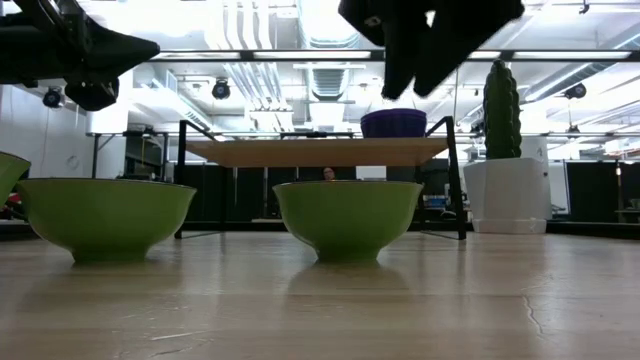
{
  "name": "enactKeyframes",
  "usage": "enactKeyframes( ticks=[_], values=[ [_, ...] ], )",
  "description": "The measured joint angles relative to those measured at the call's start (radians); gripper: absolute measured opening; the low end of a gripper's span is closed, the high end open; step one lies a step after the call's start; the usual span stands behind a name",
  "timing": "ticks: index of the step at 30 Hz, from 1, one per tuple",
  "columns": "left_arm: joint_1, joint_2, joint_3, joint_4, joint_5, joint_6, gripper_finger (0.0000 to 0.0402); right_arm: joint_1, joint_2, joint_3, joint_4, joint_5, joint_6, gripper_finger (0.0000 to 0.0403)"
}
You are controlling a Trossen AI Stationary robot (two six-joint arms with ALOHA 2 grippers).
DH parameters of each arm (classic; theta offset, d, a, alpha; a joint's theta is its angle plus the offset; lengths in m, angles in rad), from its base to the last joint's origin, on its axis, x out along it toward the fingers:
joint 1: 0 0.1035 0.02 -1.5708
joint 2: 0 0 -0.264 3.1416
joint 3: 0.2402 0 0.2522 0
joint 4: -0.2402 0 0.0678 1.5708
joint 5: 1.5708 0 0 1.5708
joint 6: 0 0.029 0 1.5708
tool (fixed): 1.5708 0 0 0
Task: Pick & Place Mini bowls
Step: Put the top right green patterned bowl on the shelf
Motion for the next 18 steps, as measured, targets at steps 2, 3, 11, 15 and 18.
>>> enactKeyframes(
  ticks=[2, 3, 11, 15, 18],
  values=[
    [0.0, 0.0, 0.0, 0.0, 0.0, 0.0, 0.0, 0.0, 0.001, -0.024, 0.044, 0.0, -0.004, 0.0112],
    [0.0, 0.0, 0.0, 0.0, 0.0, 0.0, 0.0, 0.0, 0.0, -0.037, 0.071, 0.0, -0.009, 0.0111],
    [0.0, 0.0, 0.0, 0.0, 0.0, 0.0, 0.0, 0.0, 0.001, -0.125, 0.219, 0.0, -0.026, 0.0111],
    [0.0, 0.0, 0.0, 0.0, 0.0, 0.0, 0.0, 0.0, 0.001, -0.153, 0.265, -0.017, -0.013, 0.0109],
    [0.0, 0.0, 0.0, 0.0, 0.0, 0.0, 0.0, 0.002, 0.001, -0.177, 0.286, -0.026, 0.005, 0.0105]
  ],
)
